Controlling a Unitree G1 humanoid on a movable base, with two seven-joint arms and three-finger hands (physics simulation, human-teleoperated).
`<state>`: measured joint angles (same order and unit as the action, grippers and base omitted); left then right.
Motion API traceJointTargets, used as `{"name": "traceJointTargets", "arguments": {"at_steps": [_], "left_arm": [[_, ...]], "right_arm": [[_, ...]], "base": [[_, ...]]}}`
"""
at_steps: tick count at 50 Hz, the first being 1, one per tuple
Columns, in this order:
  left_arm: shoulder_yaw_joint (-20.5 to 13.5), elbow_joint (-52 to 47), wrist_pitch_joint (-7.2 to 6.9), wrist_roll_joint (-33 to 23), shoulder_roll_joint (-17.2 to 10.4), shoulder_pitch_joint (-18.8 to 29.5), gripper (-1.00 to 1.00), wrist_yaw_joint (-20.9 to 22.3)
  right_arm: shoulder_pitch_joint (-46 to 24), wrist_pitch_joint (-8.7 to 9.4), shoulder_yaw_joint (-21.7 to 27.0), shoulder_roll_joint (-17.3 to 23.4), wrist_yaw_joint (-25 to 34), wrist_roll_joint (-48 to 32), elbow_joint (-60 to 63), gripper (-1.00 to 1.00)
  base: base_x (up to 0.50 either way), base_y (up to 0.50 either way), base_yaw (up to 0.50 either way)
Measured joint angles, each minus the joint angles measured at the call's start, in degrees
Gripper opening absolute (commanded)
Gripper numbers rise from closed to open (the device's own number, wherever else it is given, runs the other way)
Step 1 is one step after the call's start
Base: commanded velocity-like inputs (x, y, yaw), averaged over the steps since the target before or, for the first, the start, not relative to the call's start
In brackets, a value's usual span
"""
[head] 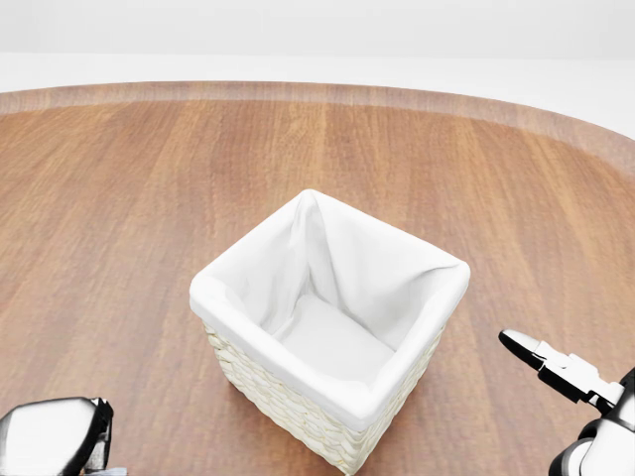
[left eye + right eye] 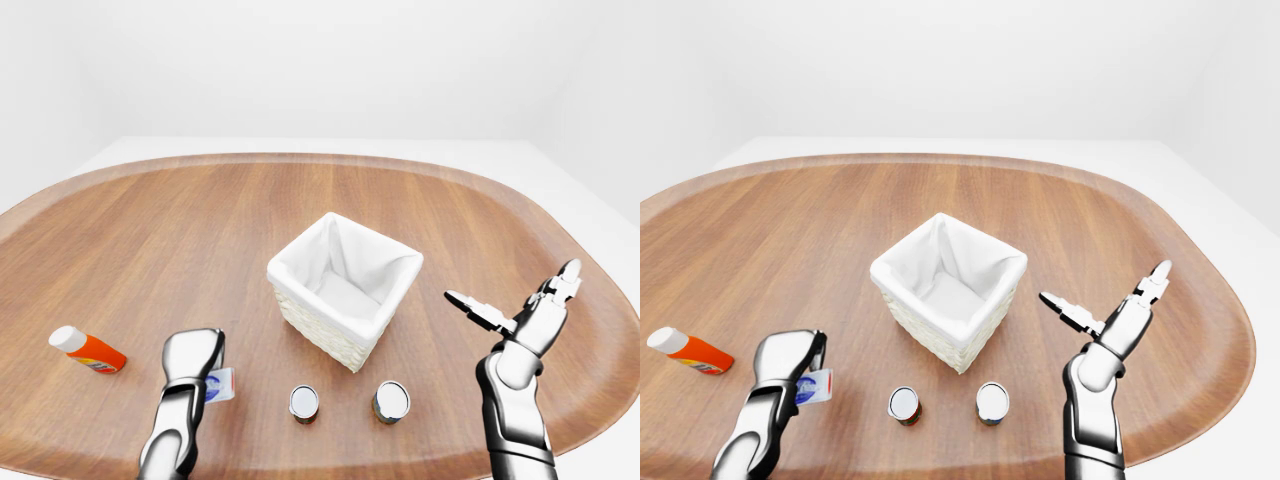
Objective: Pick up the alphabet soup and the cream cheese box, and put them in the basket.
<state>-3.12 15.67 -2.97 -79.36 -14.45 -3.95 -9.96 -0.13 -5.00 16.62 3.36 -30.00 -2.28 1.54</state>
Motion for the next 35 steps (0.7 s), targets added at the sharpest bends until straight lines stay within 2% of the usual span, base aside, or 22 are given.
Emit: {"name": "traceJointTargets", "arguments": {"at_steps": [8,23,35], "left_arm": [[-1.5,-6.5,-2.03,-2.1,1.3,1.4,-1.00,4.9],[-1.8,-11.9,-2.03,-5.9,2.2,6.8,-1.00,11.0],[-1.2,-15.8,-2.03,-9.8,2.3,15.0,-1.00,18.6]], "right_arm": [[0.0,0.05,0.0,0.0,0.0,0.0,0.0,1.00],[-0.2,0.02,0.0,0.1,0.0,-0.1,-0.5,1.00],[-0.5,0.00,-0.1,0.3,0.0,-0.1,-1.1,1.00]], "base": [[0.00,0.00,0.00],[0.00,0.00,0.00],[0.00,0.00,0.00]]}}
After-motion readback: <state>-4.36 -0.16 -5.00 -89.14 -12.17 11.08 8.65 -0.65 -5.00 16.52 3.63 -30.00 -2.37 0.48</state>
